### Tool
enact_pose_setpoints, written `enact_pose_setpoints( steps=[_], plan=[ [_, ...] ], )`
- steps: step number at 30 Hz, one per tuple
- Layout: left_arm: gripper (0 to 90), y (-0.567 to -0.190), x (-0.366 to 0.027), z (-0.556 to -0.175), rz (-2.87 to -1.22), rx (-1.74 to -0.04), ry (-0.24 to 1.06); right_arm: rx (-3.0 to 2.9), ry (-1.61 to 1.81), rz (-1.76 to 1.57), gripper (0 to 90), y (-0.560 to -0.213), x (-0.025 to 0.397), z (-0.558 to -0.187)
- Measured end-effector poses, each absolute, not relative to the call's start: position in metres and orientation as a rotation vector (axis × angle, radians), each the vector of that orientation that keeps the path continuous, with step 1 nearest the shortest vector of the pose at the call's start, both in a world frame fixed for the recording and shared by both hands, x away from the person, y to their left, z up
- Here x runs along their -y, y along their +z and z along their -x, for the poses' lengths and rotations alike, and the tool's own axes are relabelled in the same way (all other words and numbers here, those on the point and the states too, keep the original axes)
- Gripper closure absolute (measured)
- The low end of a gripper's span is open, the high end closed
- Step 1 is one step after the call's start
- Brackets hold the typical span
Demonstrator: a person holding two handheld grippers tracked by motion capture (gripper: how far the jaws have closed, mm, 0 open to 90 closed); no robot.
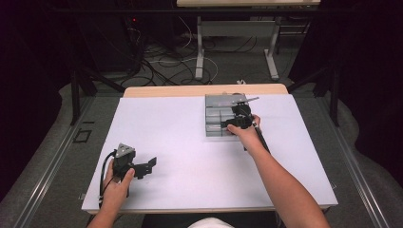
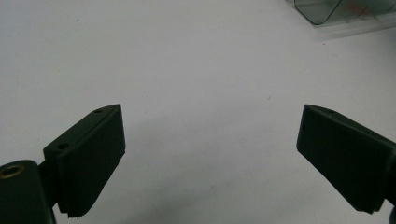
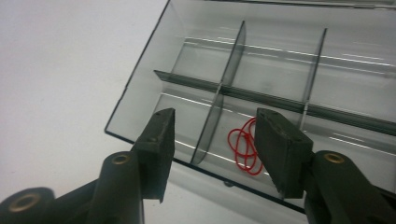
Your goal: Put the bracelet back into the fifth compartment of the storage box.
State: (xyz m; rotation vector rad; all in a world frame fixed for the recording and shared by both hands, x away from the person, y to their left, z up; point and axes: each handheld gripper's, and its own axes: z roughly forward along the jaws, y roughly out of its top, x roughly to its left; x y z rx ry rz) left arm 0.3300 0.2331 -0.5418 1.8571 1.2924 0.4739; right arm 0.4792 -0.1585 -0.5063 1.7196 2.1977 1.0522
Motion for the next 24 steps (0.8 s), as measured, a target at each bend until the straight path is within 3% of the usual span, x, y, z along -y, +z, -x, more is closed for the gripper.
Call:
enact_pose_setpoints(
  steps=[24],
  plan=[
    [7.9,-0.541,-0.234,-0.329,-1.855,-1.303,0.460,-2.242,1.174,-1.624,22.8,-0.481,0.165,-0.449]
  ],
)
